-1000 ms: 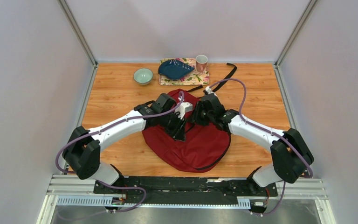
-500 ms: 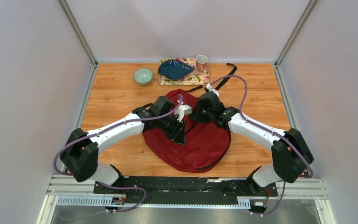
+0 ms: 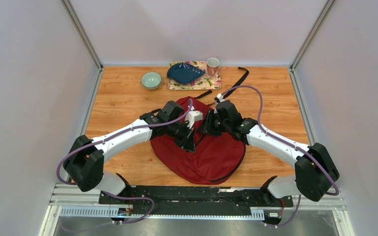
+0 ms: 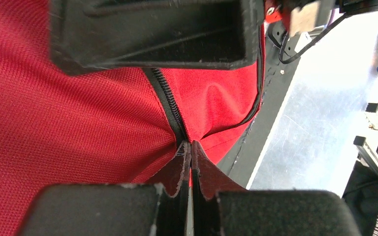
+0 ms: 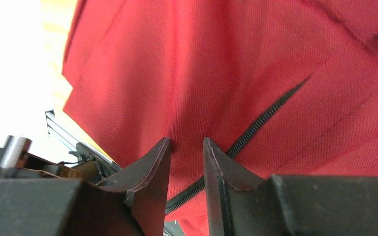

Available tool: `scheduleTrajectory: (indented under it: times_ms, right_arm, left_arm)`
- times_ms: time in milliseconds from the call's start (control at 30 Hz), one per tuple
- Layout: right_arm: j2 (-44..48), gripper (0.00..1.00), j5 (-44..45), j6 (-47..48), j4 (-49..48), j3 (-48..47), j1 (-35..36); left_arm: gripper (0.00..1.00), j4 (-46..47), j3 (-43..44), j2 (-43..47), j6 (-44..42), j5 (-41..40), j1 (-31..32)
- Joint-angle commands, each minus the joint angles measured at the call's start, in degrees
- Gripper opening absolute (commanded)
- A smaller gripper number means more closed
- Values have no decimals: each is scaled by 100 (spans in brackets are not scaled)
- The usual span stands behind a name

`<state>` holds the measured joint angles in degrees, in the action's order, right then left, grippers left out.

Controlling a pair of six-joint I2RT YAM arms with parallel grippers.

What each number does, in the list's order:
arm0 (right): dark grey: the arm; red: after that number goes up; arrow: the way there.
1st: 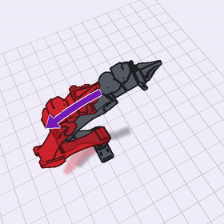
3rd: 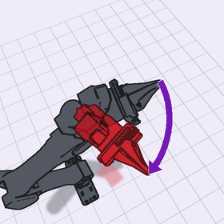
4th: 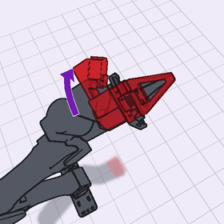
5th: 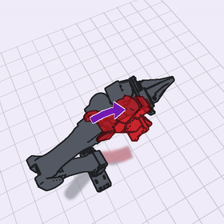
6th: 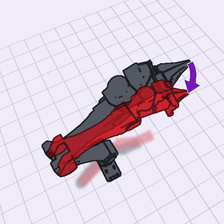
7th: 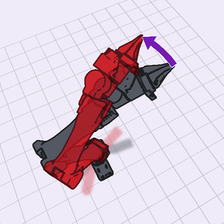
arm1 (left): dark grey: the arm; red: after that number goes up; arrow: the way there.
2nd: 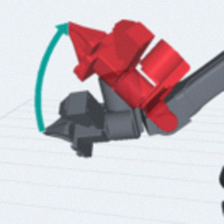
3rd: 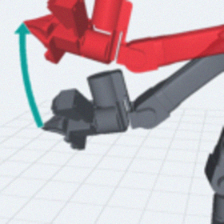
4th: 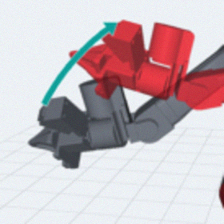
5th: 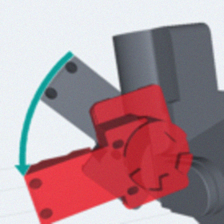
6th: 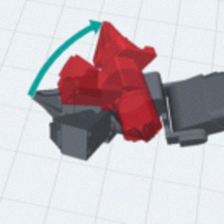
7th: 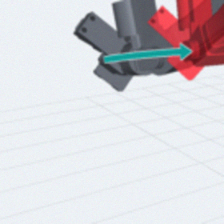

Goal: Pack the student bag
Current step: Adjust the student bag at the center of the board.

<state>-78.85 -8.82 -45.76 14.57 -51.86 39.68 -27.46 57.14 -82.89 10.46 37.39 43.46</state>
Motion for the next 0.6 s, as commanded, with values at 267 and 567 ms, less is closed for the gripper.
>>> scheduleTrajectory:
  times_ms: [267,567]
  right_arm:
    - [-412,33,169,14,-15,-482,57]
    - [-913,33,697,-30,-138,-879,57]
  left_arm:
    - [3,391,-45,256,132,805,66]
    - [3,610,-169,300,176,1025,66]
